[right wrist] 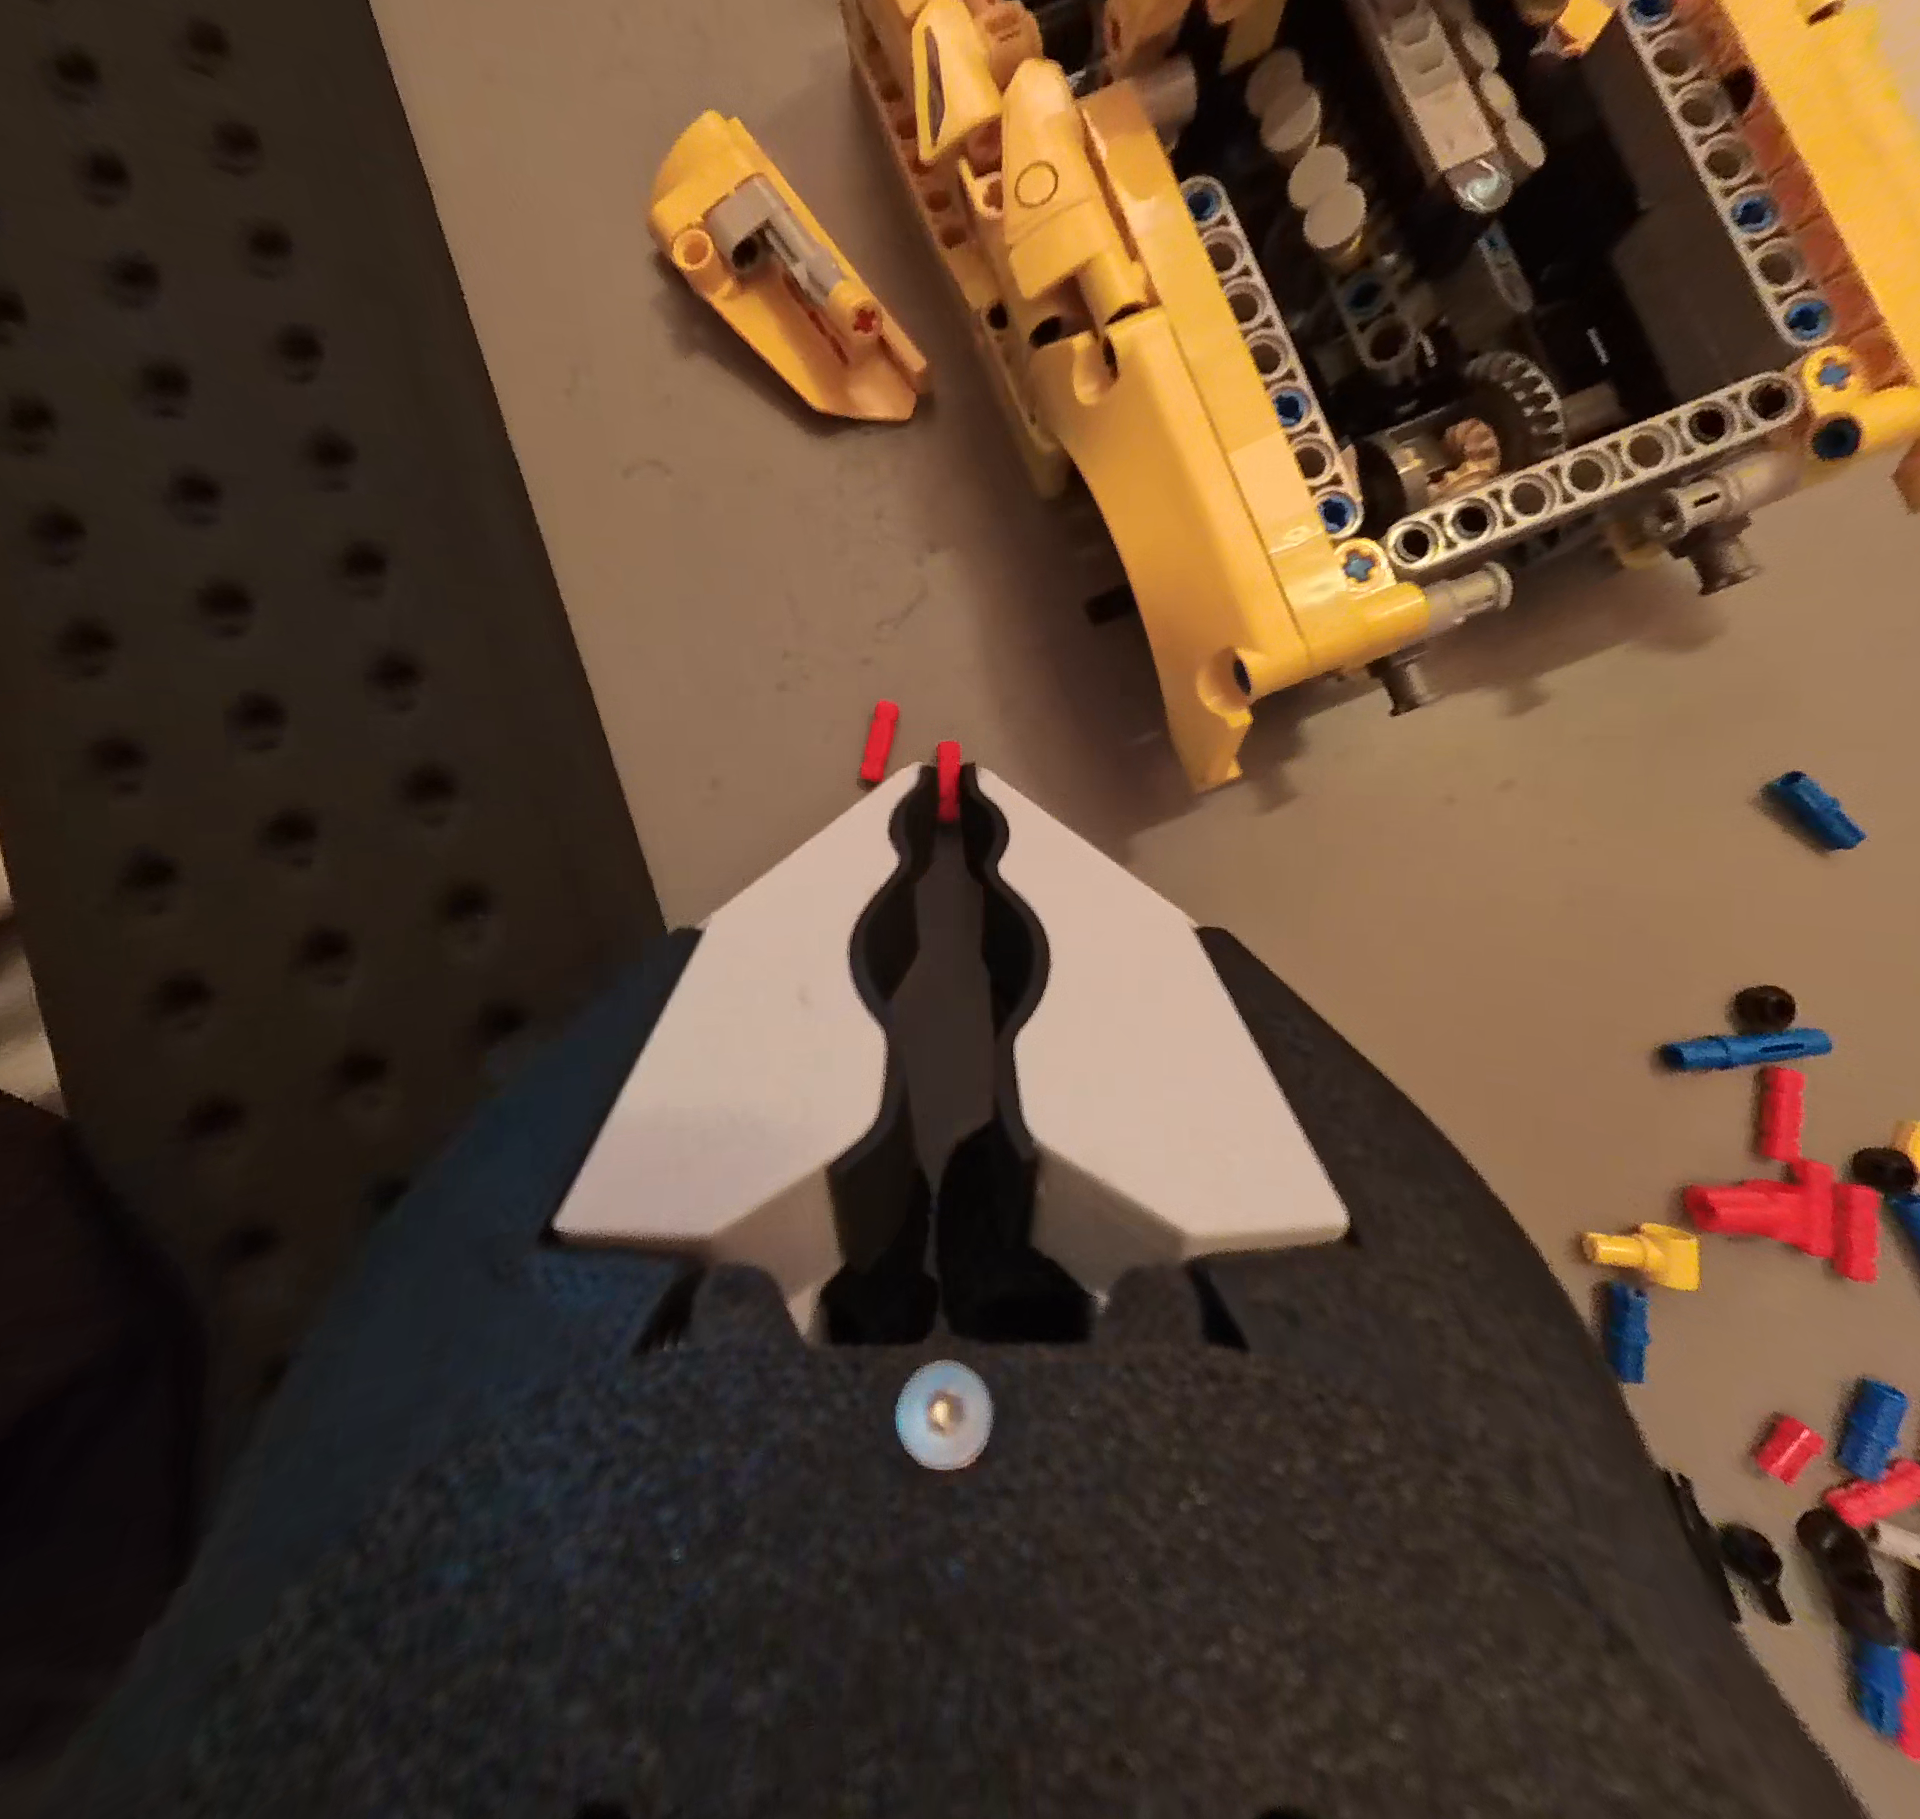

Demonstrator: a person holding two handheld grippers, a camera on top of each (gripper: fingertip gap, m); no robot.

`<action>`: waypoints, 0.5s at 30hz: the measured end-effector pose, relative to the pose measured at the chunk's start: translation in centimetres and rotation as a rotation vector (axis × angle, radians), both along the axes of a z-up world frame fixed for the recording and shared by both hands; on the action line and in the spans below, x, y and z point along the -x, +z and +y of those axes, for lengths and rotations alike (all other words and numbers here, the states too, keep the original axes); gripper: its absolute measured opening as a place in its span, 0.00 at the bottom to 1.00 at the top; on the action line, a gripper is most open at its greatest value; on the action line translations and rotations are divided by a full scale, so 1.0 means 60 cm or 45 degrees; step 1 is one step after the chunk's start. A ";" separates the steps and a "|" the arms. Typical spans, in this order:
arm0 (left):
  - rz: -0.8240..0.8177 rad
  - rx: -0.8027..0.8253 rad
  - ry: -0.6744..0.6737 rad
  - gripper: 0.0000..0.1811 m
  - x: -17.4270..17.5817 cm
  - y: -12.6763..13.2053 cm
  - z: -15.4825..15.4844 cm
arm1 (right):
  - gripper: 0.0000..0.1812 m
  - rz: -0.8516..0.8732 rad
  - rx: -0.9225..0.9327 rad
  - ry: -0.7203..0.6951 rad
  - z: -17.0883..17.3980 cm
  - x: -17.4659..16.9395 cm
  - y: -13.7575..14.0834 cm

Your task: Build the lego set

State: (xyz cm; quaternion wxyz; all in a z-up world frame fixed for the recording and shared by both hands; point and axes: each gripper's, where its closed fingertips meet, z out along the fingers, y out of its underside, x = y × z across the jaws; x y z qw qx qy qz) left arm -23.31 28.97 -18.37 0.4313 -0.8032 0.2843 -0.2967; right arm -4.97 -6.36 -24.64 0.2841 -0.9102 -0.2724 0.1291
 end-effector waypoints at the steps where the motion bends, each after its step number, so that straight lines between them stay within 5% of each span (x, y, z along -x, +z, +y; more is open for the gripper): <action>1: 0.001 0.002 0.002 0.29 0.001 -0.001 0.000 | 0.02 0.010 0.000 0.000 0.000 0.000 0.000; 15: -0.004 0.003 0.002 0.29 0.006 0.001 0.003 | 0.07 0.261 -0.168 -0.277 0.033 -0.028 0.056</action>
